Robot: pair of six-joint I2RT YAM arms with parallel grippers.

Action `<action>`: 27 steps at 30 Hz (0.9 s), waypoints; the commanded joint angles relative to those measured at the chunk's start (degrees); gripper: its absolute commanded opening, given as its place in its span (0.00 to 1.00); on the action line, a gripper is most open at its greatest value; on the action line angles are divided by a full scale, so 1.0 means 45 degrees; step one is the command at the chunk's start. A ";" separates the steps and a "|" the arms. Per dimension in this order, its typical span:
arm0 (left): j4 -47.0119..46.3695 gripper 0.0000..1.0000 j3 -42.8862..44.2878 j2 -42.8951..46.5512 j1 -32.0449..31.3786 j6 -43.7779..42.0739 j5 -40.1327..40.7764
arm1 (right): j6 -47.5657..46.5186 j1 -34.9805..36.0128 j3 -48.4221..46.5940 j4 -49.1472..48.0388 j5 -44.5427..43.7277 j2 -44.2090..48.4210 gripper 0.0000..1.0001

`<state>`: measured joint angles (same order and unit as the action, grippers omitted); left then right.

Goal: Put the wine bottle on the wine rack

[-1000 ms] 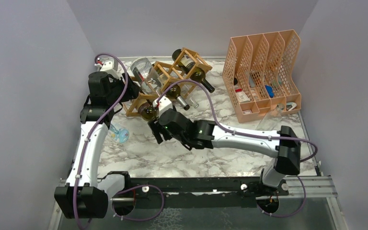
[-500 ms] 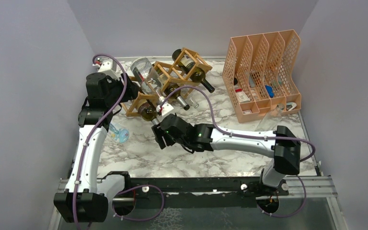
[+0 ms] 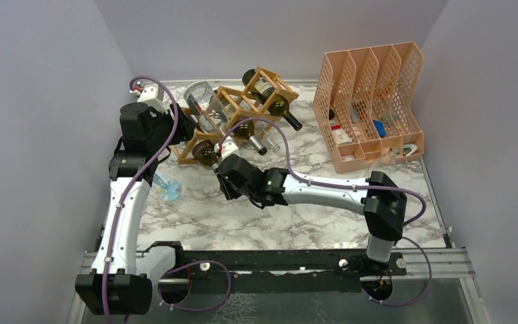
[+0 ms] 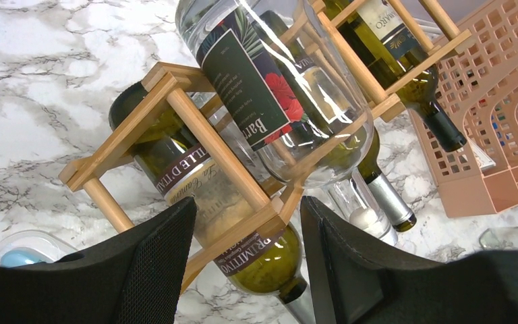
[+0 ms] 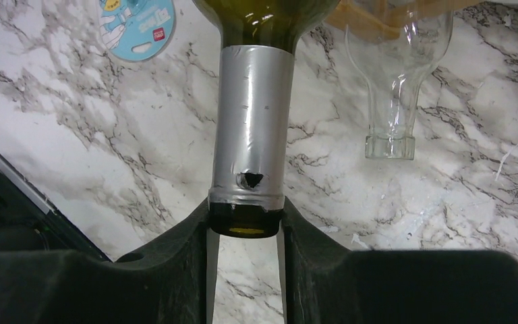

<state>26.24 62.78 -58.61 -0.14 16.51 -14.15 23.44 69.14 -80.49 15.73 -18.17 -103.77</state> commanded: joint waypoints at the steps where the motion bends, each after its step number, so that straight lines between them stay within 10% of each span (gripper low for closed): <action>1: -0.0038 0.63 0.0488 0.0300 -0.0039 -0.0100 -0.0330 | -0.0402 -0.0111 -0.0736 -0.0680 0.0058 -0.0340 0.28; 13: 0.0165 0.64 0.0515 0.0626 -0.0033 -0.0336 -0.0458 | -0.1064 -0.0112 0.0352 -0.0239 0.1012 0.1403 0.70; 27: 0.0528 0.65 0.0772 0.1161 -0.0033 -0.0416 -0.0999 | -0.0853 -0.1476 -0.0153 0.0069 -0.0781 0.4007 0.71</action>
<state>27.62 63.44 -54.83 -0.14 15.38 -16.43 19.38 65.45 -77.21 15.84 -19.27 -83.68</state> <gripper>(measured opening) 0.639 0.711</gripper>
